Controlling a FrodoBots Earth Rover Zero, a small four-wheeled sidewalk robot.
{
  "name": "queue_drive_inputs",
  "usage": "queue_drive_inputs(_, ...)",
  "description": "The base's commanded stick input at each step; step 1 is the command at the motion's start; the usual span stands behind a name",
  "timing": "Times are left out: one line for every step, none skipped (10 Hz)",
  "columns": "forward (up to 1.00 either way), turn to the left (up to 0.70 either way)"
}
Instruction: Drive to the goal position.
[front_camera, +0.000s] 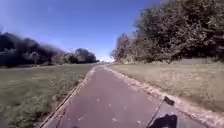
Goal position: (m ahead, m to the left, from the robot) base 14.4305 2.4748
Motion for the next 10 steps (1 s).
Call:
queue_drive_inputs(1.0,0.0)
queue_drive_inputs(1.0,0.0)
queue_drive_inputs(1.0,0.0)
queue_drive_inputs(1.0,0.0)
queue_drive_inputs(1.0,0.0)
queue_drive_inputs(1.0,0.0)
queue_drive_inputs(1.0,0.0)
queue_drive_inputs(1.0,0.0)
queue_drive_inputs(1.0,0.0)
queue_drive_inputs(1.0,0.0)
